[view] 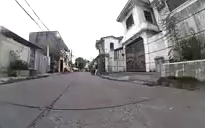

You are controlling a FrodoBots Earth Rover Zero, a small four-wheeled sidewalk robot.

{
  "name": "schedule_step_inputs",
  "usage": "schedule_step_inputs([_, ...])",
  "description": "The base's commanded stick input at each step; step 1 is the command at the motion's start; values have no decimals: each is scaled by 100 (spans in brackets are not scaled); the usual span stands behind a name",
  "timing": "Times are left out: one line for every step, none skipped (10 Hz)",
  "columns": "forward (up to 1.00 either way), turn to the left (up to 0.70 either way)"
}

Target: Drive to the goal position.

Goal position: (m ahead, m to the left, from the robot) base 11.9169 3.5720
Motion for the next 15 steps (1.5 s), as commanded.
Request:
schedule_step_inputs([100,0])
schedule_step_inputs([100,0])
schedule_step_inputs([100,0])
schedule_step_inputs([100,0])
schedule_step_inputs([100,0])
schedule_step_inputs([100,0])
schedule_step_inputs([100,0])
schedule_step_inputs([100,0])
schedule_step_inputs([100,0])
schedule_step_inputs([100,0])
schedule_step_inputs([100,0])
schedule_step_inputs([100,0])
schedule_step_inputs([100,-11])
schedule_step_inputs([100,-35])
schedule_step_inputs([100,-39])
